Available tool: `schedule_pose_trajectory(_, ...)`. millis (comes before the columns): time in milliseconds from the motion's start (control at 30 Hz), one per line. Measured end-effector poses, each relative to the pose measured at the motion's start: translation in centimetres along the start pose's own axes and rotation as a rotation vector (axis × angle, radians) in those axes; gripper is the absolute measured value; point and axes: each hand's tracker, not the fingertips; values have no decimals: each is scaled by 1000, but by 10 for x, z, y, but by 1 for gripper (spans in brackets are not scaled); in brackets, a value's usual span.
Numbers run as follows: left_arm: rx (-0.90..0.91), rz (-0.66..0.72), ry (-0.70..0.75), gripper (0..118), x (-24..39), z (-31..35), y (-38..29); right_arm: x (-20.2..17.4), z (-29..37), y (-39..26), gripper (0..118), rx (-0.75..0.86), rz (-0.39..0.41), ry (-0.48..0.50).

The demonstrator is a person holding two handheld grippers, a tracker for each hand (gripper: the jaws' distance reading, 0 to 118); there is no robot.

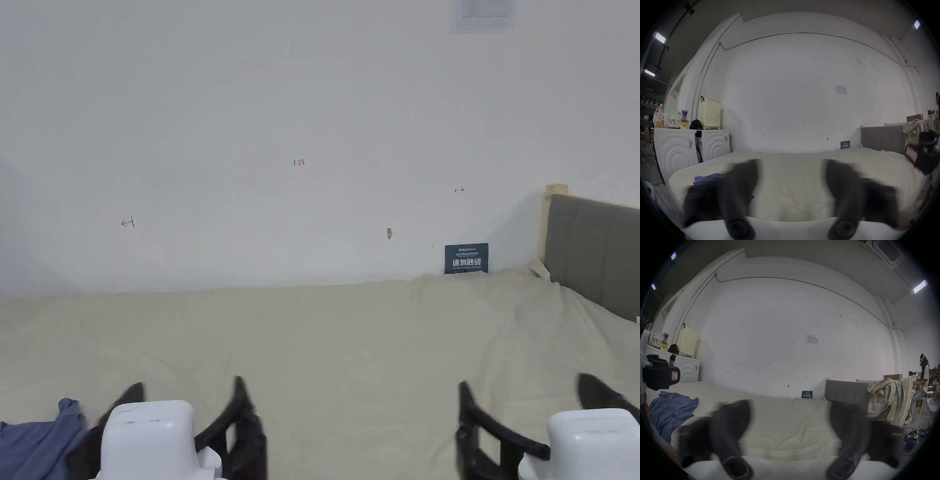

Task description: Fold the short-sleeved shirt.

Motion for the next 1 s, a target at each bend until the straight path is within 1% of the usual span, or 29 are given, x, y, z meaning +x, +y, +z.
schedule_pose_trajectory(33,-3,-37,46,0,4,-1,-1,-1,0,0,0,9,10,-15)
schedule_pose_trajectory(67,-18,-61,90,0,9,-4,-3,-2,-4,3,0,7,49,-68)
schedule_pose_trajectory(100,4,-86,161,0,3,-3,-6,-5,-4,-2,0,13,38,-90)
schedule_pose_trajectory(167,-43,39,43,0,-5,-8,-10,-3,-6,-5,0,4,21,-24)
schedule_pose_trajectory(200,-70,47,54,0,-5,-9,-9,-2,-6,-6,0,1,20,-31)
schedule_pose_trajectory(267,-55,38,64,0,-5,-11,-11,-4,-7,-10,0,-1,13,-34)
schedule_pose_trajectory(467,-63,47,53,0,-1,-15,-14,8,-9,-8,0,-17,-4,-51)
schedule_pose_trajectory(600,-66,28,63,0,-3,-18,-16,8,-14,-9,0,-29,-18,-60)
schedule_pose_trajectory(667,-77,20,75,0,-12,-17,-15,0,-19,-9,0,-45,-28,-51)
schedule_pose_trajectory(767,-114,23,125,0,-44,-8,-8,-21,-32,-4,0,-89,-78,25)
schedule_pose_trajectory(900,-111,-5,358,0,-105,27,1,-77,-44,5,0,-150,-100,169)
schedule_pose_trajectory(967,-125,-17,469,0,-129,45,2,-103,-40,13,0,-162,-146,316)
schedule_pose_trajectory(1000,-135,-30,497,0,-142,54,5,-116,-41,17,0,-147,-158,373)
